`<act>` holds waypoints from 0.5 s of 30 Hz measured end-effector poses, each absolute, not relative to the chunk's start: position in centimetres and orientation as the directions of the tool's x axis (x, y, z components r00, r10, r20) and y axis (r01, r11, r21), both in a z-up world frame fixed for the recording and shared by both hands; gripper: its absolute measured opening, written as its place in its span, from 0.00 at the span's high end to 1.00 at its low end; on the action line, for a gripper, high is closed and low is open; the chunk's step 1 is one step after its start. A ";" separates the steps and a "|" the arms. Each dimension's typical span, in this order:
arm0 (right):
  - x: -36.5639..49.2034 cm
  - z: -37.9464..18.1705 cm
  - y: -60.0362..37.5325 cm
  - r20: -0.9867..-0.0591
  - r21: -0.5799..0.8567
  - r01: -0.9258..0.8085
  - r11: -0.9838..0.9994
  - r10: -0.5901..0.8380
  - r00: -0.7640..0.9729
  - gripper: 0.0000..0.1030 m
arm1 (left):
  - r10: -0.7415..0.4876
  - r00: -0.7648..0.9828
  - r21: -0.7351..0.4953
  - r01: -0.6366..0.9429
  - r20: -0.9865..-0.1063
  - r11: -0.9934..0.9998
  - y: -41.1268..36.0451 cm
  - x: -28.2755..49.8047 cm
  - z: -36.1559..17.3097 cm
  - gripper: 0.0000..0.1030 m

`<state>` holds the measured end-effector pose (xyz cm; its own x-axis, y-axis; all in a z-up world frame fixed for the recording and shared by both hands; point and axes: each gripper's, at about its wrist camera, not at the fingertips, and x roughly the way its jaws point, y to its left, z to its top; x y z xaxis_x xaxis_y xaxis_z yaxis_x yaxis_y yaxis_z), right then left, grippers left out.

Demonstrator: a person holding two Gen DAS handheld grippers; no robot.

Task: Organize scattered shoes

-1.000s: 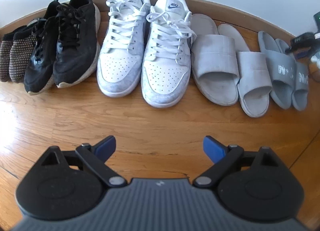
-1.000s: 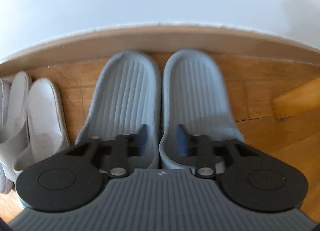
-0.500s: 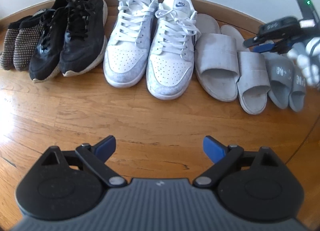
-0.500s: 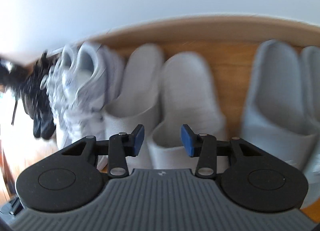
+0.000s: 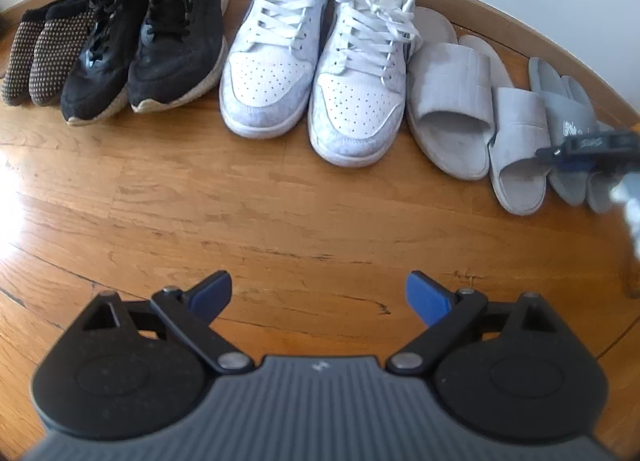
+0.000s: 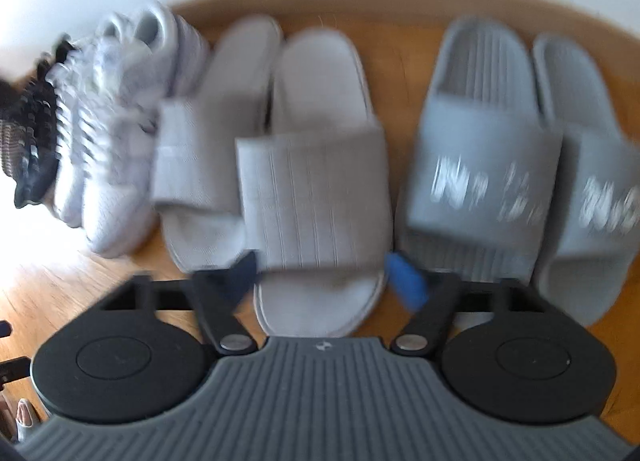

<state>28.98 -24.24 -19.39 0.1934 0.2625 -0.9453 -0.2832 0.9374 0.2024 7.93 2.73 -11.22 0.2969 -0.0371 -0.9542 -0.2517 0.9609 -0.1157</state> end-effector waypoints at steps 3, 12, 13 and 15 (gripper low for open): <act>29.0 -20.2 -23.5 -0.930 0.184 -0.242 0.953 0.248 0.272 0.49 | -0.023 0.318 -0.105 -0.242 -0.948 0.965 2.4 8.4 -10.5 0.08; 28.7 -17.4 -23.8 -0.892 0.223 -0.111 0.968 0.249 0.378 0.23 | 0.059 0.386 -0.032 -0.226 -0.921 0.974 2.4 7.9 -7.4 0.08; 27.7 -16.4 -23.6 -0.888 0.210 -0.122 0.970 0.242 0.391 0.22 | 0.071 0.396 -0.022 -0.226 -0.916 0.974 2.5 7.7 -7.0 0.08; 25.7 -14.6 -23.3 -0.883 0.194 -0.129 0.973 0.230 0.408 0.21 | 0.089 0.401 -0.010 -0.237 -0.912 0.971 2.7 7.5 -6.5 0.08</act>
